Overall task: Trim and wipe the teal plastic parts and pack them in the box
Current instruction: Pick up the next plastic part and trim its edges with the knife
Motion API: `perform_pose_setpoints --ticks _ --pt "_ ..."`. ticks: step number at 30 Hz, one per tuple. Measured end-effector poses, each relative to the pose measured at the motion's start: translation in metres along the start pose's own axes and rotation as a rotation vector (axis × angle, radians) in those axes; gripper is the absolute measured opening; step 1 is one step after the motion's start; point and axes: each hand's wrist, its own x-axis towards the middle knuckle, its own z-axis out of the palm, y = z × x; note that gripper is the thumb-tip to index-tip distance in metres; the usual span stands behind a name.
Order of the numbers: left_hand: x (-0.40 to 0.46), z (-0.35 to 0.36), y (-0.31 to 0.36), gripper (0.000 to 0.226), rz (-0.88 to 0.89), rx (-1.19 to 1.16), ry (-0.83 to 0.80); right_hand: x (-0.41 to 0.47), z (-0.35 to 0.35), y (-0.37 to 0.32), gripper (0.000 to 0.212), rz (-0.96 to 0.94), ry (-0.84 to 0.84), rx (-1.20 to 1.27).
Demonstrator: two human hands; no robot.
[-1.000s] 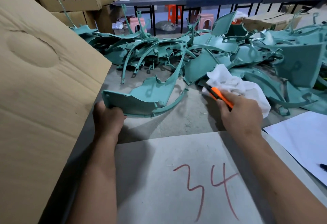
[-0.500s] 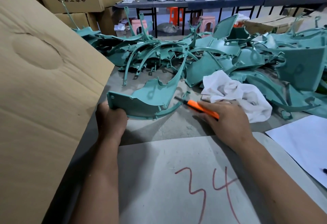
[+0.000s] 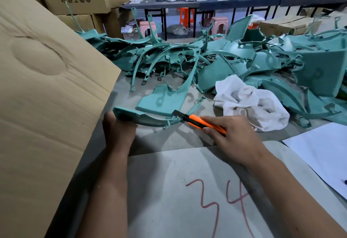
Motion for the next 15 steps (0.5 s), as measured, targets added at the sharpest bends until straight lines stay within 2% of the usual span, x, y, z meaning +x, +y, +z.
perform_pose_setpoints --ticks 3,5,6,9,11,13,15 --pt "0.000 -0.001 -0.004 0.018 0.122 -0.005 -0.089 -0.002 -0.009 0.000 0.041 -0.028 -0.070 0.160" --pt "0.002 -0.002 -0.006 0.042 0.213 -0.018 -0.133 -0.002 -0.011 0.001 0.041 -0.043 -0.096 0.216" --pt "0.002 -0.003 -0.004 0.045 0.232 -0.037 -0.157 -0.002 -0.011 0.003 0.039 -0.053 -0.106 0.228" --pt "0.001 -0.002 0.002 0.037 0.273 -0.078 -0.179 -0.002 -0.015 0.008 0.033 -0.012 -0.181 0.363" --pt "-0.001 -0.001 0.004 0.026 0.380 -0.035 -0.205 -0.003 -0.016 0.009 0.029 0.014 -0.158 0.417" --pt "-0.002 -0.003 0.004 0.012 0.497 -0.001 -0.224 -0.003 -0.011 0.004 0.032 -0.020 -0.085 0.336" --pt "-0.001 -0.004 0.003 0.010 0.542 0.000 -0.234 -0.002 -0.006 -0.002 0.034 -0.065 -0.075 0.192"
